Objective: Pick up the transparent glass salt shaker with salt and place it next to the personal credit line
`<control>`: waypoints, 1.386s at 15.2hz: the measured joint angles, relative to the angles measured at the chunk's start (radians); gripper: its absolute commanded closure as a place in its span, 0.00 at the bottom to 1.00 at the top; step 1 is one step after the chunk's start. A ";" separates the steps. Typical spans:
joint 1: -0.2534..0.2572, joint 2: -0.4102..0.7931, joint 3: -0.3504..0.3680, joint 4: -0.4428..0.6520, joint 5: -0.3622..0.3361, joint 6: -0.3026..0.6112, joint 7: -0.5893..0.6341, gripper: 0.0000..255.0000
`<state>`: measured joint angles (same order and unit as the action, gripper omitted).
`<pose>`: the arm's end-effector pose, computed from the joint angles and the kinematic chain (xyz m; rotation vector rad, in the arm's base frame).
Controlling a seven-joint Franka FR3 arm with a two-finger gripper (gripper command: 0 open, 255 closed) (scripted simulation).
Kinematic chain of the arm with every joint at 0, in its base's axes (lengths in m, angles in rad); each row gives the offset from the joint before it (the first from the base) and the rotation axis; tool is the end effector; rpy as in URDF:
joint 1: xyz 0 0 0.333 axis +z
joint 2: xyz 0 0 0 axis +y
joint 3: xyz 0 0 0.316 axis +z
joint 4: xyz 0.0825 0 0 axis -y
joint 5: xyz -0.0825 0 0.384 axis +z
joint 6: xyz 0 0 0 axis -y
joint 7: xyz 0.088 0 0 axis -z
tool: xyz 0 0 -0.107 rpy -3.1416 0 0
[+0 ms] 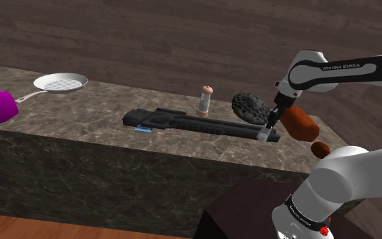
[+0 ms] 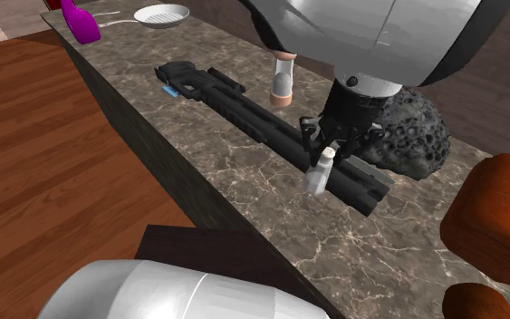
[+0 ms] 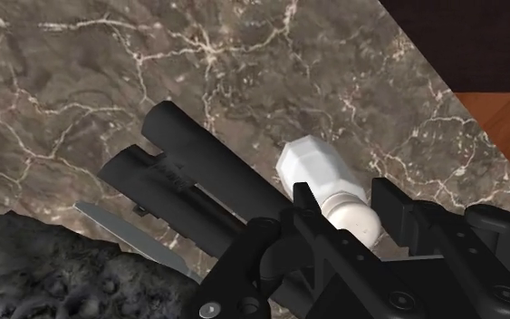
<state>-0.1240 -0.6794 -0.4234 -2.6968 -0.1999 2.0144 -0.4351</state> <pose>0.2896 -0.1810 0.4120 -3.0502 -0.1058 -0.0059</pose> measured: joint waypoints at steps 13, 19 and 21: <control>0.005 -0.054 0.041 0.138 0.025 -0.191 0.008 1.00; 0.012 -0.058 0.060 0.213 0.039 -0.271 0.014 1.00; 0.015 -0.055 0.065 0.244 0.045 -0.299 0.015 1.00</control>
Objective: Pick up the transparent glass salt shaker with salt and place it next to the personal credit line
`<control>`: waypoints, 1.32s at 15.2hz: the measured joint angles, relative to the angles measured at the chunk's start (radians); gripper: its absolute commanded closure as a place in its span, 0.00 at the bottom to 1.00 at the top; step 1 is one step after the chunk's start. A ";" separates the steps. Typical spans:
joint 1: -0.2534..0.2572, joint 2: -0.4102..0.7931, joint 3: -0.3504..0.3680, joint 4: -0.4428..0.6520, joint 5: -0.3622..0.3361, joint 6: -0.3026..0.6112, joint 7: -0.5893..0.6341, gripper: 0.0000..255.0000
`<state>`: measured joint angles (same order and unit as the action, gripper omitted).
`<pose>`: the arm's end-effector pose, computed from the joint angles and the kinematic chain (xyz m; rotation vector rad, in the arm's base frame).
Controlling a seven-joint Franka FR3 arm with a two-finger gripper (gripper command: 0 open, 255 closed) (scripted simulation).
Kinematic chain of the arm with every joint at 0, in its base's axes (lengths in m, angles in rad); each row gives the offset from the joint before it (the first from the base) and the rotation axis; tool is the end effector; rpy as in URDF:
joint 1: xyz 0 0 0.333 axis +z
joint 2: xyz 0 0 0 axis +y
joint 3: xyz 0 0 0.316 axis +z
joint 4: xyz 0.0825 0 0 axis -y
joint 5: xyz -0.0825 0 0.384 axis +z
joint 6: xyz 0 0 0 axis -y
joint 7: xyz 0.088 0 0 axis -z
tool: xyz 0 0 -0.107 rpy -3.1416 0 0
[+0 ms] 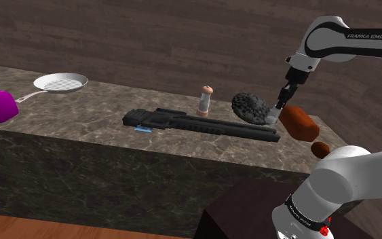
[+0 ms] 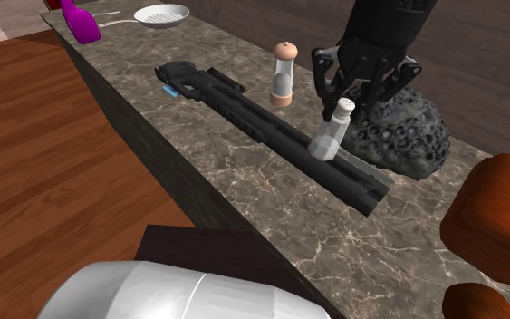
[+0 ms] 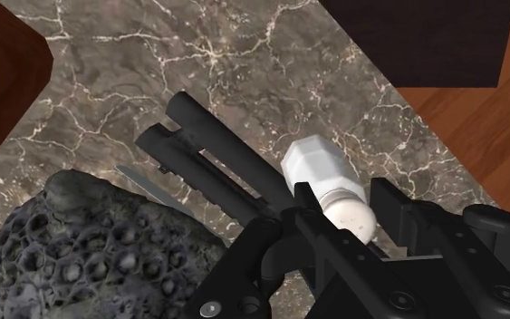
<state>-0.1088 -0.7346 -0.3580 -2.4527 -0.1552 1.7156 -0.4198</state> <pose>0.2895 -0.1807 0.5222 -3.0502 -0.1056 -0.0053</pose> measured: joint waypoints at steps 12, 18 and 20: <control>0.080 0.072 0.138 0.076 0.107 -0.009 0.154 1.00; 0.142 0.171 0.238 0.138 0.180 0.032 0.277 1.00; 0.161 0.219 0.268 0.170 0.201 0.051 0.315 1.00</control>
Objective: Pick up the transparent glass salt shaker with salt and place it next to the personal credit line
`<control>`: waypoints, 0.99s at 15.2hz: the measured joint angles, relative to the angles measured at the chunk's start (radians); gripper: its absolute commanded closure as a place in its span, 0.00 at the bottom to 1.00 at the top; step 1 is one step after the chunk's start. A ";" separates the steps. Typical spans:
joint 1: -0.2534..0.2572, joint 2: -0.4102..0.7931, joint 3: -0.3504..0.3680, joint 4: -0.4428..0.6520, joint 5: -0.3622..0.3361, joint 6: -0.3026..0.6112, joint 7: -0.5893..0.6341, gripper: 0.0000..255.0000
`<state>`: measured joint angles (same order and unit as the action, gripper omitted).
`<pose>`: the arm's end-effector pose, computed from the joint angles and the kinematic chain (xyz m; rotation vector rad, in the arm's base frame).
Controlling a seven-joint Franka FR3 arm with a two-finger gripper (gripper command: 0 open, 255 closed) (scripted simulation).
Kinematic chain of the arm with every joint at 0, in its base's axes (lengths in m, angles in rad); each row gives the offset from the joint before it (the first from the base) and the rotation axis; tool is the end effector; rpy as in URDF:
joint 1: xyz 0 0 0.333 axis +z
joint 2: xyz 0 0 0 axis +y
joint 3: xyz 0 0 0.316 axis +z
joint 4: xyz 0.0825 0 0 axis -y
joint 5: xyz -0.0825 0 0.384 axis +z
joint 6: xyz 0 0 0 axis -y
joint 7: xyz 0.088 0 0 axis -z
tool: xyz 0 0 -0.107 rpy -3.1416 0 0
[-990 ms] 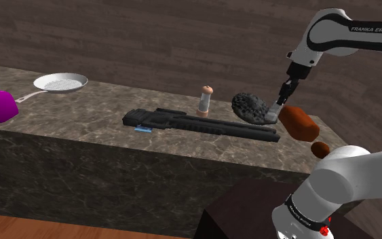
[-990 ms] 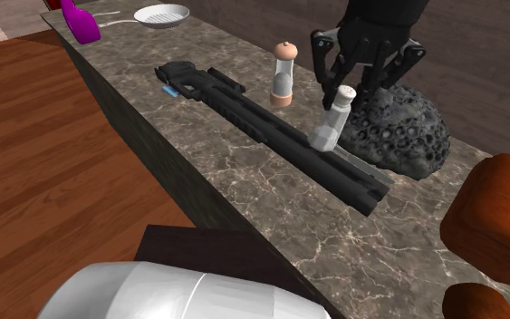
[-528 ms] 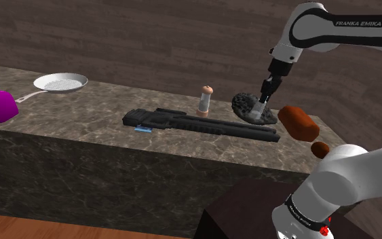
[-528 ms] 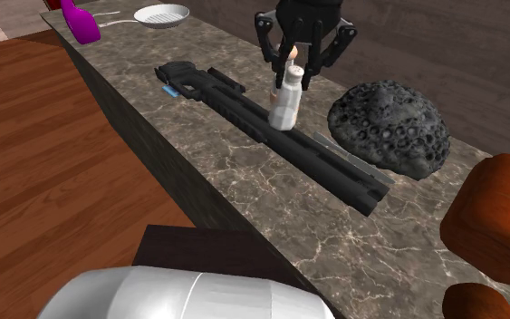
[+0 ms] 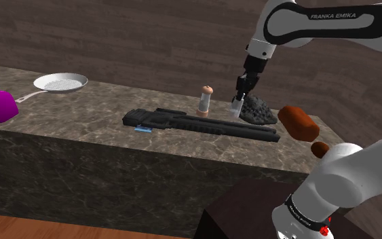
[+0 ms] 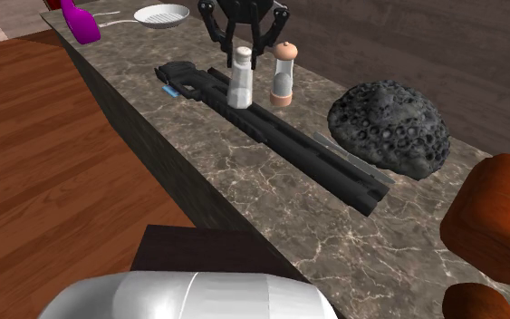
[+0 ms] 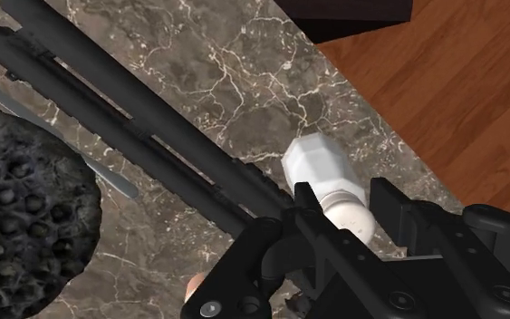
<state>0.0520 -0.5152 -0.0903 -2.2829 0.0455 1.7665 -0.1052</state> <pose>0.3968 -0.0161 0.5467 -3.0507 -0.1064 -0.0042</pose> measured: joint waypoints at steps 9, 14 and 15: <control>0.072 0.201 0.130 0.166 0.058 0.050 0.173 1.00; 0.108 0.339 0.193 0.310 0.062 0.054 0.271 1.00; 0.115 0.374 0.204 0.341 0.059 0.059 0.289 1.00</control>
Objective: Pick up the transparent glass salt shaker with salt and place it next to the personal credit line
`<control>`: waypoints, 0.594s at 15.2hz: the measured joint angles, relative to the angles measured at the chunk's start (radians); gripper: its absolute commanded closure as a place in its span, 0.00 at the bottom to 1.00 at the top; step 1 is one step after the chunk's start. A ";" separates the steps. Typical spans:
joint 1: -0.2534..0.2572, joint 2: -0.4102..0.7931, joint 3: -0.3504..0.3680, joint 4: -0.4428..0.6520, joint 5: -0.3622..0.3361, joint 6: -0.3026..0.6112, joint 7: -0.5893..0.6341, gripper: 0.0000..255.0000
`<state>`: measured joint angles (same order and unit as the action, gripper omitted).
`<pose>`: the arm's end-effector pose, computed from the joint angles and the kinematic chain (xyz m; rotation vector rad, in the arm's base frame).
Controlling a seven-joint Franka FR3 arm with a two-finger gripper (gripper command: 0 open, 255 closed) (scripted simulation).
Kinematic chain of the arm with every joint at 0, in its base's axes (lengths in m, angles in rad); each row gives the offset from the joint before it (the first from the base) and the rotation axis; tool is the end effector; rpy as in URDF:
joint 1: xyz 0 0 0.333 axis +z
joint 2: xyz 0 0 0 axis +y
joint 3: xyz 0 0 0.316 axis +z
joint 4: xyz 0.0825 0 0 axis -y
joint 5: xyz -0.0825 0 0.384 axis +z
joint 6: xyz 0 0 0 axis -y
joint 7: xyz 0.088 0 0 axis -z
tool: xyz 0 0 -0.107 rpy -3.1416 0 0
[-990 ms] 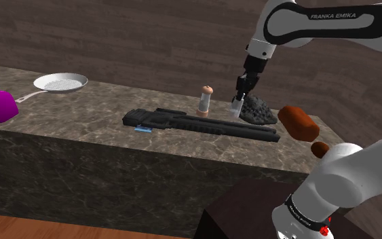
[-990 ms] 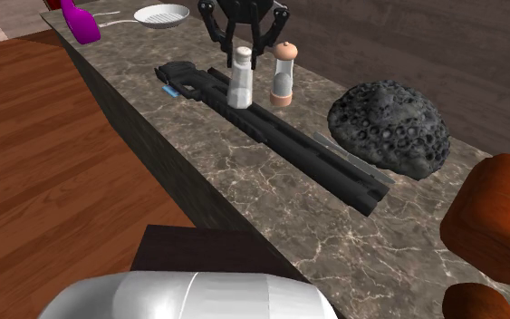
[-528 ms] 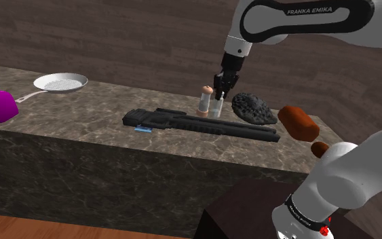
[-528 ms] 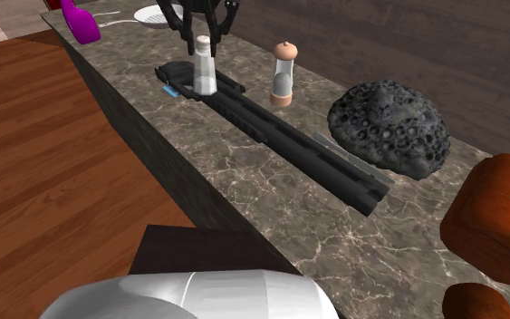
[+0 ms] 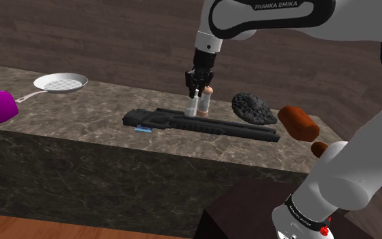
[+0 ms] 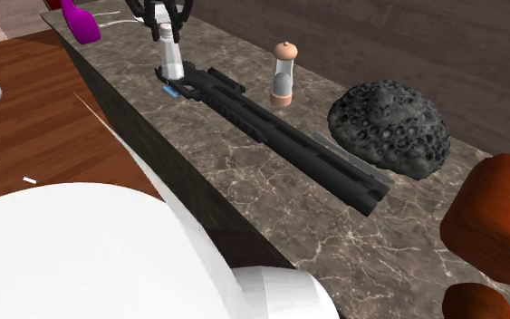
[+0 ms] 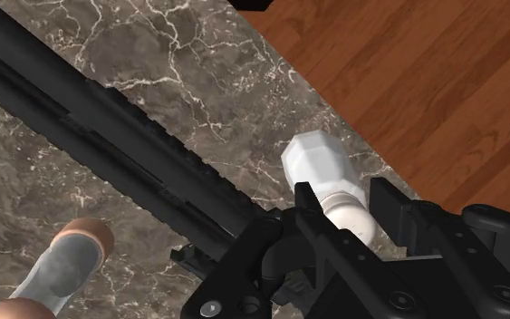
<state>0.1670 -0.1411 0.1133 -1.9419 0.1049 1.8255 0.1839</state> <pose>0.4974 0.1550 0.5453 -3.0506 -0.1072 -0.0055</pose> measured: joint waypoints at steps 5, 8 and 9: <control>0.036 0.167 0.045 0.192 -0.023 -0.019 0.090 1.00; 0.066 0.261 0.070 0.314 -0.044 -0.043 0.148 1.00; 0.078 0.294 0.078 0.359 -0.052 -0.055 0.169 1.00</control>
<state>0.2451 0.1531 0.1910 -1.5828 0.0530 1.7705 0.3530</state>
